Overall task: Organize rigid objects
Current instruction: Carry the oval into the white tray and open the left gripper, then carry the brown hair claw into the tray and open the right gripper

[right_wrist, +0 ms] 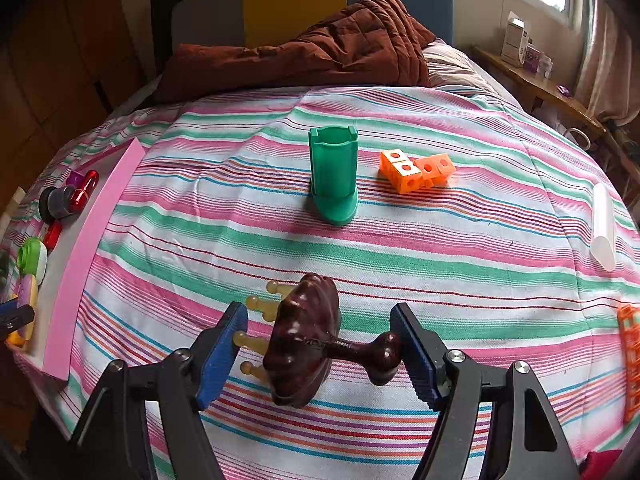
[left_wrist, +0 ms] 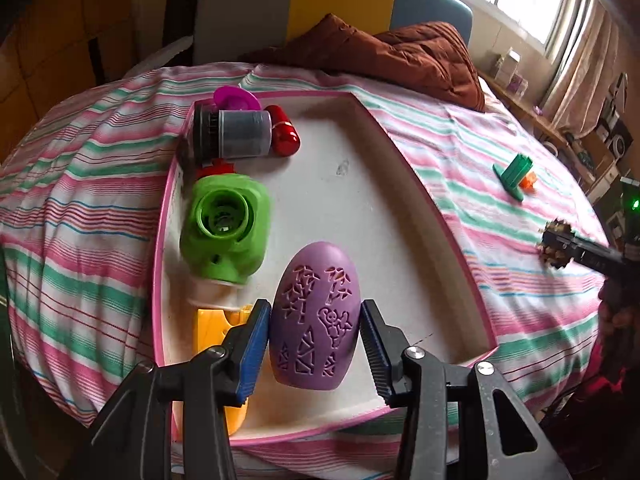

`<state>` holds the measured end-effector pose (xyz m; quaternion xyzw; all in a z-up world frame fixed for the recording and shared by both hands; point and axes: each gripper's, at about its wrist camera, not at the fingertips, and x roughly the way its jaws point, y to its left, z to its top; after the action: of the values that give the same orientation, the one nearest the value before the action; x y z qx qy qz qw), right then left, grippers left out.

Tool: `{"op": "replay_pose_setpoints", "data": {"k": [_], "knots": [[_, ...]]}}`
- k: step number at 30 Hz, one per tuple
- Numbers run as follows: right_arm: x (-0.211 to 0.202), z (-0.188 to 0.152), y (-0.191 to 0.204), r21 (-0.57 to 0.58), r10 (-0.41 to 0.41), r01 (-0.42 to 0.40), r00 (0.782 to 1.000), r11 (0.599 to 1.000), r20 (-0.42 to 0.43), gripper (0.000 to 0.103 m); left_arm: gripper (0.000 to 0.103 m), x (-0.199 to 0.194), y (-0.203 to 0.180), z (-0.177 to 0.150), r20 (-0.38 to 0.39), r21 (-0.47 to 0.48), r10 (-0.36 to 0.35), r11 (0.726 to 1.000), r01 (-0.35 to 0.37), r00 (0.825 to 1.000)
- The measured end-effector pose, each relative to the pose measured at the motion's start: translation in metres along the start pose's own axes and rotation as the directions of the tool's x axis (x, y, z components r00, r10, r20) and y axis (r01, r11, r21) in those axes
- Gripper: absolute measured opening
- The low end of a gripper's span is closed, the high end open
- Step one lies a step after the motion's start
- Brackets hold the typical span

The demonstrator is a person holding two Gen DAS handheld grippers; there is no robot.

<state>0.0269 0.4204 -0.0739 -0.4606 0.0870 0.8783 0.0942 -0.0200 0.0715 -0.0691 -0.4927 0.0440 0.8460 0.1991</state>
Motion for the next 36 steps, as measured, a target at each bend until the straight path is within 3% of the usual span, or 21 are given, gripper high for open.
{"op": "replay_pose_setpoints", "data": {"k": [11, 20, 36], "knots": [[0.000, 0.000, 0.000, 0.000, -0.001, 0.001, 1.000, 1.000, 0.001, 0.074, 0.046, -0.016, 0.007, 0.000, 0.052, -0.016, 0.009, 1.000, -0.008, 0.999], [0.004, -0.003, -0.001, 0.010, -0.010, 0.011, 1.000, 1.000, -0.016, 0.073, 0.046, -0.051, 0.003, 0.010, 0.136, 0.010, 0.100, 0.995, -0.103, 0.986], [0.014, -0.009, -0.008, 0.082, -0.039, 0.043, 0.998, 0.996, -0.041, 0.073, 0.046, -0.065, 0.017, 0.009, 0.167, -0.017, 0.108, 0.994, -0.106, 0.980]]}}
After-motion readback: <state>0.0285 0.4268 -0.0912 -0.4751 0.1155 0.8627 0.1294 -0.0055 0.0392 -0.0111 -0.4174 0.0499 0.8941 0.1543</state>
